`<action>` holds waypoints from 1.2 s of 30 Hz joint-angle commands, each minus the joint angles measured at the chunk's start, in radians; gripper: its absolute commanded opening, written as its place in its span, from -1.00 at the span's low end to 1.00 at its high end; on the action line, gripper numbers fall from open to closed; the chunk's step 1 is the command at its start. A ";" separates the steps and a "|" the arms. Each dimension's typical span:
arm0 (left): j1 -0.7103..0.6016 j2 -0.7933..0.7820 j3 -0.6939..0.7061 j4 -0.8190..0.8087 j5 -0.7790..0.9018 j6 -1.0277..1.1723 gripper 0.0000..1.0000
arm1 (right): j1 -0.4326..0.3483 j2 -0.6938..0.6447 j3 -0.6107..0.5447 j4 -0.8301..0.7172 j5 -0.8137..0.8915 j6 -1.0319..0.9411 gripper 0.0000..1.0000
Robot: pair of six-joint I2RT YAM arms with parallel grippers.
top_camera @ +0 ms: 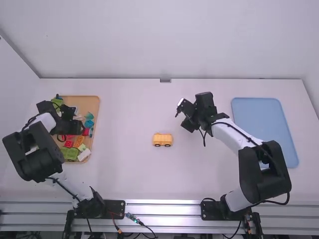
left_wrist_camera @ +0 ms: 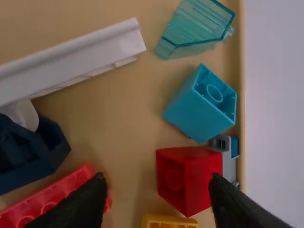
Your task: Assemble lego blocks to make yellow taxi
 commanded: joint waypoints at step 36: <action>-0.008 -0.200 -0.229 0.064 -0.149 -0.054 0.10 | -0.041 -0.016 0.023 0.005 -0.013 0.002 0.99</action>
